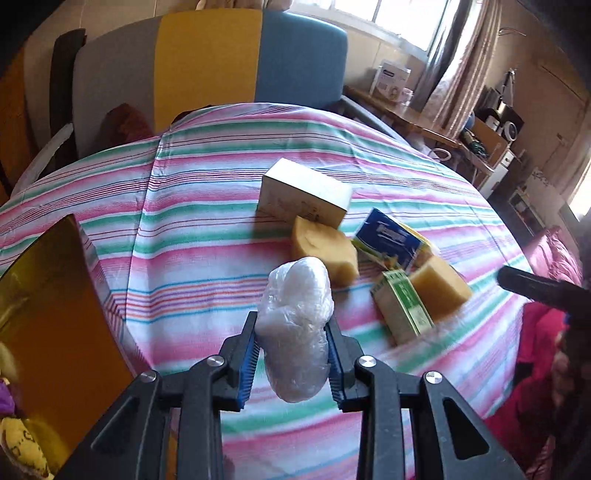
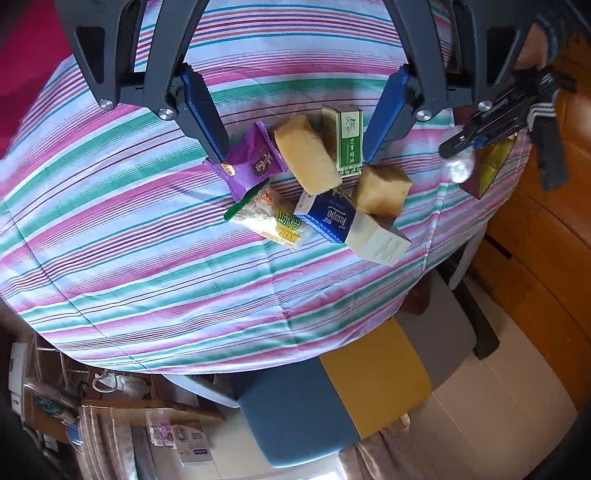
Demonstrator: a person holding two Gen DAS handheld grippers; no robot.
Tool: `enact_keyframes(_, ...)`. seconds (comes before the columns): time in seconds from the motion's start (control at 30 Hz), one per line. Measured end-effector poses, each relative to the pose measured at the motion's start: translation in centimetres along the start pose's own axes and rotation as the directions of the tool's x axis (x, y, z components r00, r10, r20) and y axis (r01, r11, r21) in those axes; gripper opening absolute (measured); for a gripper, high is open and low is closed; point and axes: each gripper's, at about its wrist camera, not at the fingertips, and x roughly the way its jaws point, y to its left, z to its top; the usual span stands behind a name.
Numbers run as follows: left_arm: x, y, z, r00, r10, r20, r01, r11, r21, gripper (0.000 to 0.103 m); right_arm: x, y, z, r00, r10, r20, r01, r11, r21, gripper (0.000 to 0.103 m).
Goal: Organize objects
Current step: 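Grasp the second white plastic-wrapped ball with the left gripper, then place the white ball in the gold tray with the left gripper while the right gripper grasps the yellow sponge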
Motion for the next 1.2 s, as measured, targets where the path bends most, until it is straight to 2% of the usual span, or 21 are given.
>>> enact_keyframes(0.2, -2.6, 0.2, -1.9, 0.999, -0.038, 0.01, 0.038, 0.999, 0.008, 0.032, 1.7, 1.5, 0.8, 0.997, -0.038, -0.061, 0.033, 0.996, -0.079, 0.076)
enact_keyframes(0.4, -4.9, 1.9, -3.6, 0.999, -0.044, 0.027, 0.044, 0.999, -0.018, 0.032, 5.0, 3.6, 1.7, 0.99, -0.074, -0.12, 0.054, 0.986, -0.158, 0.069)
enact_keyframes(0.5, -6.3, 3.3, -4.5, 0.998, -0.043, 0.046, 0.045, 0.998, -0.05, 0.032, 7.1, 4.5, 1.5, 0.98, -0.12, -0.159, 0.082, 0.971, -0.225, 0.058)
enact_keyframes(0.57, -7.5, 5.0, -5.2, 0.997, -0.037, 0.061, 0.042, 0.995, -0.091, 0.032, 8.3, 4.7, 1.0, 0.966, -0.186, -0.179, 0.136, 0.956, -0.259, 0.04)
enact_keyframes(0.63, -9.1, 7.4, -6.2, 0.997, -0.006, 0.079, 0.018, 0.988, -0.156, 0.032, 8.3, 4.4, 0.9, 0.967, -0.188, -0.171, 0.14, 0.956, -0.258, 0.034)
enact_keyframes(0.73, -12.2, 11.9, -8.2, 0.992, 0.074, 0.105, -0.043, 0.962, -0.27, 0.032, 8.2, 3.9, 0.9, 0.969, -0.178, -0.17, 0.136, 0.963, -0.234, 0.033)
enact_keyframes(0.8, -14.6, 15.5, -9.8, 0.982, 0.154, 0.114, -0.103, 0.927, -0.36, 0.032, 8.2, 3.7, 1.0, 0.97, -0.172, -0.17, 0.133, 0.966, -0.221, 0.033)
enact_keyframes(0.87, -16.8, 18.9, -11.6, 0.969, 0.221, 0.114, -0.148, 0.88, -0.451, 0.032, 8.2, 3.6, 1.0, 0.97, -0.169, -0.172, 0.131, 0.968, -0.216, 0.034)
enact_keyframes(1.0, -19.3, 23.2, -14.4, 0.95, 0.294, 0.106, -0.185, 0.802, -0.568, 0.032, 8.2, 4.0, 0.9, 0.97, -0.175, -0.169, 0.136, 0.966, -0.222, 0.034)
enact_keyframes(1.1, -19.1, 24.1, -14.4, 0.949, 0.299, 0.101, -0.187, 0.792, -0.582, 0.032, 8.2, 4.1, 1.0, 0.97, -0.179, -0.165, 0.141, 0.965, -0.223, 0.034)
enact_keyframes(1.2, -17.4, 24.1, -13.0, 0.959, 0.262, 0.106, -0.159, 0.81, -0.565, 0.032, 8.3, 4.3, 0.9, 0.969, -0.189, -0.16, 0.149, 0.961, -0.235, 0.034)
